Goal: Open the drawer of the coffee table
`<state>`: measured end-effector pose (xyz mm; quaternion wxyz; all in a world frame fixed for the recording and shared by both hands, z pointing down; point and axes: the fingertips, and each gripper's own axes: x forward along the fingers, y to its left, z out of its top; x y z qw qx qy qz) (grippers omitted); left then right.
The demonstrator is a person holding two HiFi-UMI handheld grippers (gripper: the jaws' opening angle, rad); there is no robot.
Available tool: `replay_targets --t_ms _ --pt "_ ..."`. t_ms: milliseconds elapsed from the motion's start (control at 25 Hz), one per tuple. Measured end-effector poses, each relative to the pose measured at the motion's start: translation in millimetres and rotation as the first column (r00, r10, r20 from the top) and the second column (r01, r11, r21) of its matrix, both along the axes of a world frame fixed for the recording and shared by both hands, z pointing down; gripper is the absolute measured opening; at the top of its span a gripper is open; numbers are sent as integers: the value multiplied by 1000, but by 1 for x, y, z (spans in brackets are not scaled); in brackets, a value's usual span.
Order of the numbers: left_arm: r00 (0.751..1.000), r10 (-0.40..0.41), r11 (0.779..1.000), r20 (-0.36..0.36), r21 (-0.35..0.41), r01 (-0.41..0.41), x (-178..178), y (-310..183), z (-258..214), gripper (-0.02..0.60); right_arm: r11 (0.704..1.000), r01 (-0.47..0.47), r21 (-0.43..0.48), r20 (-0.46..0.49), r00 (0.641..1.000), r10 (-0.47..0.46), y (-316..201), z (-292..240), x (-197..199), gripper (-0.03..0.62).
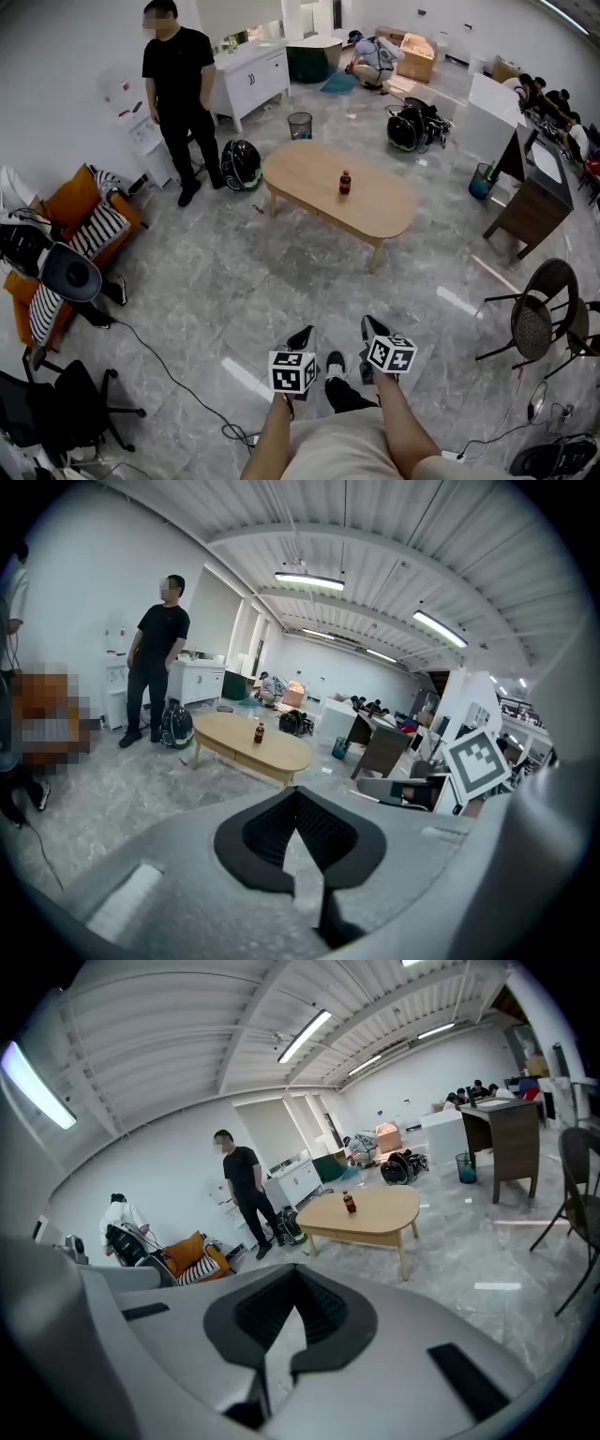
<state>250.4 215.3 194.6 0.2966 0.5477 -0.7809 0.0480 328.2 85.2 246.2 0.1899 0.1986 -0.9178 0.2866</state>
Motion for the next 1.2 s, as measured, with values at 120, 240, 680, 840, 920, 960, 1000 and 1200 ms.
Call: replay_targets --t_ms 120,240,680,840,920,960,1000,1200 --pt "1000 10 1000 17 -14 -10 -24 -22 -7 9 1000 20 0 10 1000 -20 -18 -8 -32 14" --pt "999 29 999 29 -34 -28 -41 -46 -6 9 999 41 -1 8 999 -41 -35 -9 -56 14" --pt "998 12 999 66 -48 -9 -101 -123 -3 9 999 6 -50 10 1000 -5 -116 3 -108 15" --pt "998 -12 998 63 -53 15 -120 -141 0 9 998 11 -58 18 1000 -10 -140 6 -128 14" --pt "998 -36 998 56 -48 39 -124 -144 4 9 998 14 -57 19 1000 -13 -148 10 -134 14" --pt "997 -47 998 57 -46 49 -126 -146 5 9 998 17 -59 23 1000 -15 -152 12 -137 14" --pt "997 -56 997 60 -45 59 -129 -147 6 9 998 22 -60 26 999 -21 -156 13 -140 15" --pt "991 -129 991 44 -42 131 -144 -140 5 9 996 63 -68 16 998 -62 -159 17 -148 14"
